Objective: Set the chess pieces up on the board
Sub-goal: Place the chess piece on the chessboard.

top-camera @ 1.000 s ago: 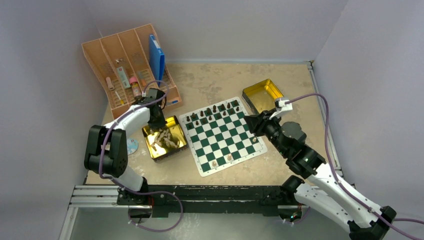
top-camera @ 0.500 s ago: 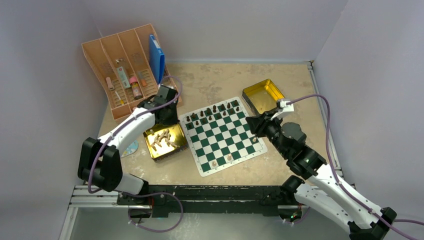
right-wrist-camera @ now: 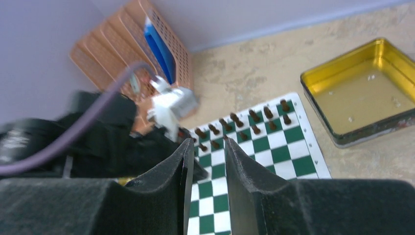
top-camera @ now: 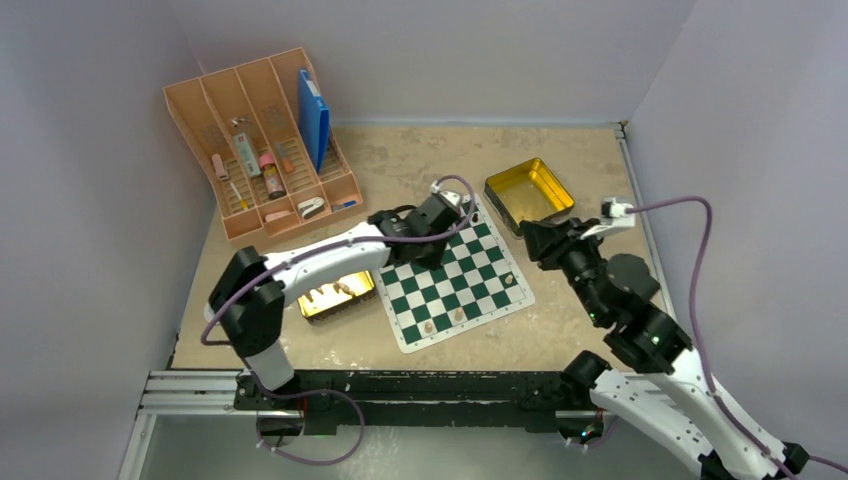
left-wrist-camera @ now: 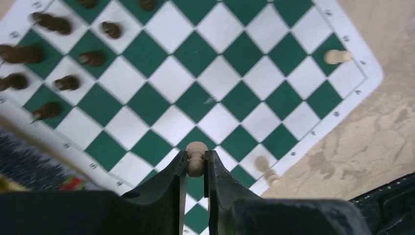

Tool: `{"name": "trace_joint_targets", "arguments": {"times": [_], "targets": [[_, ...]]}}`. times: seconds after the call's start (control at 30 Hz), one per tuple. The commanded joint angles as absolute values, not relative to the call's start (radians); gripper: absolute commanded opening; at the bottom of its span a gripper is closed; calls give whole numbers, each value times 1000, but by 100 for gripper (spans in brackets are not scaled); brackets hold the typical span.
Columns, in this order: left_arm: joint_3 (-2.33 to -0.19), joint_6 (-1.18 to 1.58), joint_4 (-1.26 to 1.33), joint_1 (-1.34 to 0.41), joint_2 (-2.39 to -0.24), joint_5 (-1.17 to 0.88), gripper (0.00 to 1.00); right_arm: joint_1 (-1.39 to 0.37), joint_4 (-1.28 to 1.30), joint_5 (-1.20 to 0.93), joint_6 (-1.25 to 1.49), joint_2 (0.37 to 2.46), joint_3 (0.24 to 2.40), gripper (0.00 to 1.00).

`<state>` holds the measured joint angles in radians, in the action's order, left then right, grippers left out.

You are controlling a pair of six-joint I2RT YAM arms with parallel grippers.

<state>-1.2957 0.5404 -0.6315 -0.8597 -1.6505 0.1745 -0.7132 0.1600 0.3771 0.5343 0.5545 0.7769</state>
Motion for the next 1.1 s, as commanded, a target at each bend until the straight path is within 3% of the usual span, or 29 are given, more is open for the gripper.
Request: {"name": "trace_joint_targets", "arguments": {"times": [0.0, 0.27, 0.47, 1.07], "targets": [[-1430, 554, -552, -961, -1747, 243, 14, -714, 156, 438, 543, 465, 856, 32], [-1541, 521, -428, -1052, -1932, 194, 14, -715, 149, 507, 540, 373, 879, 33], [-1675, 502, -484, -1087, -2074, 223, 14, -715, 160, 528, 535, 341, 886, 33], [-1745, 508, -502, -1104, -2181, 192, 17, -714, 176, 565, 520, 327, 881, 34]]}}
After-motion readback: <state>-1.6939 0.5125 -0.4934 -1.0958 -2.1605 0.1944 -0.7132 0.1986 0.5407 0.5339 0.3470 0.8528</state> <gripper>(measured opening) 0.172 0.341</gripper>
